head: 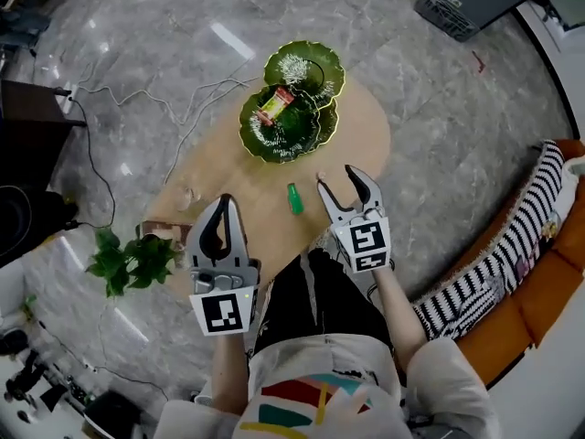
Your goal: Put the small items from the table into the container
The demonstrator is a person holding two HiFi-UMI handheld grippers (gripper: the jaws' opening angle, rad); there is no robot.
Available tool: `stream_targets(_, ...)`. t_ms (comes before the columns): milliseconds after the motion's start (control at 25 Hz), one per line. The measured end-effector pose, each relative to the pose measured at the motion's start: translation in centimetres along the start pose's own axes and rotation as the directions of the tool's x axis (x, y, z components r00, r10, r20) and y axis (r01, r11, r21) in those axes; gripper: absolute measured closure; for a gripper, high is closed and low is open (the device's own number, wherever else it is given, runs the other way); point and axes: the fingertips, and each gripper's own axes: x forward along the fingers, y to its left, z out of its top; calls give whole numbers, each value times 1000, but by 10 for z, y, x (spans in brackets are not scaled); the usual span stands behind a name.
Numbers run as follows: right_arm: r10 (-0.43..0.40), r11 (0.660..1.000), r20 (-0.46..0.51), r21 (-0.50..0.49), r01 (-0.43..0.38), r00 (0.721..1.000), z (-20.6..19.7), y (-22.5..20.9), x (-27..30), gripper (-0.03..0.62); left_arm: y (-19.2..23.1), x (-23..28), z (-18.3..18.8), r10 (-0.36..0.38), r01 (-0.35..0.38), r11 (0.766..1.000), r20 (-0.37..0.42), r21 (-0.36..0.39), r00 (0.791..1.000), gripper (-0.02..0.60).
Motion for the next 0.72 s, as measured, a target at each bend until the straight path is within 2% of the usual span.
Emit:
stream_targets(120, 10, 998, -119, -61, -18, 993, -67, -7, 32, 355, -23, 23, -56, -62, 62, 997, -14, -47, 998, 573)
stream_targets(240, 15, 993, -202, -114, -39, 979, -123, -11, 52, 355, -39, 47, -93, -68, 68, 997, -32, -25, 997, 574)
stream_targets(440, 40, 991, -285, -115, -75, 958, -192, -9, 89, 355, -39, 60, -123, -39, 39, 997, 1, -71, 999, 574)
stream_targets(600, 57, 994, -343, -66, -85, 938, -220, -12, 106, 356, -45, 54, -142, -52, 50, 997, -20, -63, 998, 574)
stream_targets(640, 61, 994, -350, -65, -90, 935, -220, -11, 106, 446, -45, 50, -144, -51, 49, 997, -27, -65, 998, 572)
stream_targets(680, 58, 994, -341, -67, -86, 938, -216, -11, 105, 496, -45, 47, -146, -48, 46, 996, -32, -71, 998, 573)
stream_targets(720, 51, 995, -314, -70, -77, 948, -209, -11, 103, 496, -45, 44, -147, -43, 41, 996, -34, -78, 998, 574)
